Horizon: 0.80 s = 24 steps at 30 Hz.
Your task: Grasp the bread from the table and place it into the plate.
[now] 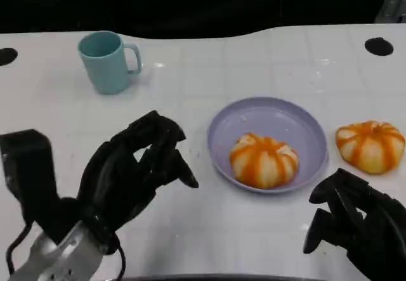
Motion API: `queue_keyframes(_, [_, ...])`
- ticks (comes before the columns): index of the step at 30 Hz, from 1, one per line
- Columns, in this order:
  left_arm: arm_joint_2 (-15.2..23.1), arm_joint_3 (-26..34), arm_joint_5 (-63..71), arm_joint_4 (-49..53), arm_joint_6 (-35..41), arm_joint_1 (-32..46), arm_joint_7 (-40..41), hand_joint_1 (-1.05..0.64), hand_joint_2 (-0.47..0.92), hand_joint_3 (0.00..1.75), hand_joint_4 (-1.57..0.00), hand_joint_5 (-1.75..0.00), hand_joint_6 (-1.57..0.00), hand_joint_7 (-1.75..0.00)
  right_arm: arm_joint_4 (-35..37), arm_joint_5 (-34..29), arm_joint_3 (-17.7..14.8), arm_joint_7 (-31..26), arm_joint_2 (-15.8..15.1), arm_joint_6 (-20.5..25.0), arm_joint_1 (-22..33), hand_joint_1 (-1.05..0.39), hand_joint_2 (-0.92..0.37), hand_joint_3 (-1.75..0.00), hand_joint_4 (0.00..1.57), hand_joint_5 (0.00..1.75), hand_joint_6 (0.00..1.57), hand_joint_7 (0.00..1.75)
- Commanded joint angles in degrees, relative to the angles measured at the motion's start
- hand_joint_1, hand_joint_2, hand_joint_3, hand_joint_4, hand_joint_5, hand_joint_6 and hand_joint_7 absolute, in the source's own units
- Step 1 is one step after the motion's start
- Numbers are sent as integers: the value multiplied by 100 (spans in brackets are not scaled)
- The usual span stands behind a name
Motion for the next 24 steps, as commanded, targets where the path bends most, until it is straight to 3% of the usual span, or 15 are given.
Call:
queue_keyframes(1, [-62,87,-287,-186,20,377,102,-59,92,45,-80,-175,-54,-172,-96,37,-53,-45,-59,47,1,-44,-92,-39,63,175,47,162])
queue_keyframes(13, [-192,104,-452,-188,-11,808,302,-54,92,51,-82,-175,-57,-175,-158,71,-93,-41,-86,81,36,-45,-92,-38,63,175,47,162])
queue_keyframes(24, [-79,44,-386,-78,-106,912,173,-56,92,48,-84,-175,-61,-175,-204,133,-123,-97,-74,190,28,-44,-92,-39,62,175,47,161])
